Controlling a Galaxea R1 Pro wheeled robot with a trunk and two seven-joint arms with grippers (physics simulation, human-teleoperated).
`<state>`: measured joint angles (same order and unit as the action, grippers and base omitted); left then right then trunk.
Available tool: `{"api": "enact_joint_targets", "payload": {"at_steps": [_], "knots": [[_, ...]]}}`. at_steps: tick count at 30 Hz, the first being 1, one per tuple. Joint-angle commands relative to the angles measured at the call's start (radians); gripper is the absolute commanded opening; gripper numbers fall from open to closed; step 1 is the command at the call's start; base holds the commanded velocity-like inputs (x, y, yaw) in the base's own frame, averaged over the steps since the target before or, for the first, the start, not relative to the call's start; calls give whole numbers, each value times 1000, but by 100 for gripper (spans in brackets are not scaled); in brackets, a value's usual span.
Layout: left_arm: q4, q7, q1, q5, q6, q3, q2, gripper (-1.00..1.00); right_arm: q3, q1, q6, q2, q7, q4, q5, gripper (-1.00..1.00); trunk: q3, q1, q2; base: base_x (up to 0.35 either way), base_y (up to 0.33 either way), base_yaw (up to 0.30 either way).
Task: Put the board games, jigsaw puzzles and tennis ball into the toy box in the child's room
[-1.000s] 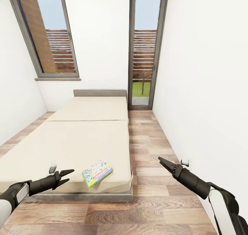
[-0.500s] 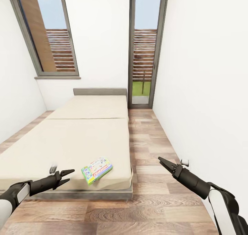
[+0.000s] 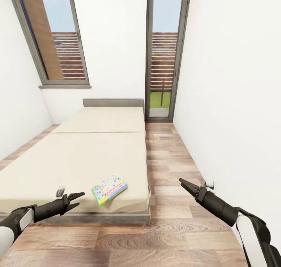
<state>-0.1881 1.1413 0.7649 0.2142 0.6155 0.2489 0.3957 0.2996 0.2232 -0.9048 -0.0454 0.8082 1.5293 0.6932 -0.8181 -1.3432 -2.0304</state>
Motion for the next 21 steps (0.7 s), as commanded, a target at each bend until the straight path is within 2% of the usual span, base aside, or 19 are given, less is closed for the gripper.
{"api": "enact_joint_targets", "payload": {"at_steps": [1, 21], "knots": [[0, 1, 1, 6, 8, -2, 0, 100, 1, 1, -5, 0, 3, 0, 0, 100, -4, -4, -8, 0, 0, 0], [-1, 0, 1, 5, 7, -5, -1, 100, 1, 1, -4, 2, 2, 0, 0, 100, -67, -80, -148, 0, 0, 0]]}}
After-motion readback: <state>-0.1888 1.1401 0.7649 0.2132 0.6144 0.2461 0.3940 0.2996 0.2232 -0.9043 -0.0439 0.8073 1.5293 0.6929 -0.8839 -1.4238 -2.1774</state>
